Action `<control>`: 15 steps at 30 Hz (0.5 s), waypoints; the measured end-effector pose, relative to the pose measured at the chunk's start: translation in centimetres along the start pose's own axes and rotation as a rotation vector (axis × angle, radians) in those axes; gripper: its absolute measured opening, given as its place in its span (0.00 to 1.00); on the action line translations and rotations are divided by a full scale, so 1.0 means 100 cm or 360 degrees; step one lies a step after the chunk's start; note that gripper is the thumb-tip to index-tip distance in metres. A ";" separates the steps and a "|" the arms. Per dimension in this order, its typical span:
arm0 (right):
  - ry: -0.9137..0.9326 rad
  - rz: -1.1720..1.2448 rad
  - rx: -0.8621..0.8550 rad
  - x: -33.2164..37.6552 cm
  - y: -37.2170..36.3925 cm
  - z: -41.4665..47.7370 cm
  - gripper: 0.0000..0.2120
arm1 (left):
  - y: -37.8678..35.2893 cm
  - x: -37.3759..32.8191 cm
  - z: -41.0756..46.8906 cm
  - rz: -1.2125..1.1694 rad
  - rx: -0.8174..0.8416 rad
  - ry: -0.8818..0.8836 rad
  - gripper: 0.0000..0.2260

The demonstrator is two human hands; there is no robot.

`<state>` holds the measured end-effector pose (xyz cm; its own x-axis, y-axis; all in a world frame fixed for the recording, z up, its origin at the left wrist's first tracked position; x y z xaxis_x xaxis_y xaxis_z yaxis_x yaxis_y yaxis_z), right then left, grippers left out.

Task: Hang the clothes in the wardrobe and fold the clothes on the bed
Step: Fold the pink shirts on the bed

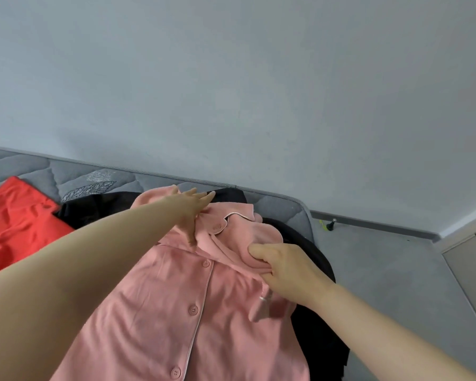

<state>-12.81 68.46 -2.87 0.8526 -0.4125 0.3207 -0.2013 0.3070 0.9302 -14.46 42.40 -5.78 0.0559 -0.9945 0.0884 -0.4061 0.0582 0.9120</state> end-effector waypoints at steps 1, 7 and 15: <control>0.0001 -0.0005 0.0006 0.002 -0.001 -0.004 0.19 | -0.002 -0.006 -0.002 -0.0022 0.0064 0.0029 0.65; -0.0134 -0.0123 0.0048 0.000 -0.012 -0.016 0.16 | -0.023 -0.002 -0.027 -0.0146 -0.0103 0.0136 0.32; -0.0354 -0.0551 0.0013 -0.002 -0.003 -0.021 0.15 | -0.001 0.025 -0.082 -0.0265 -0.0509 0.0088 0.09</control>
<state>-11.95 70.29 -3.58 0.7457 -0.6660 0.0188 0.0743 0.1112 0.9910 -6.80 40.59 -2.40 0.1498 -0.9870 -0.0583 -0.0818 -0.0711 0.9941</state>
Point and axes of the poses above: each hand's wrist, its own z-axis towards the middle knuckle, its own y-axis out of the back of the hand, x = y × z, the point moved 2 cm from there along z, towards the middle knuckle, and after that the axes turned 6 degrees about -x, right-handed, at the moved point
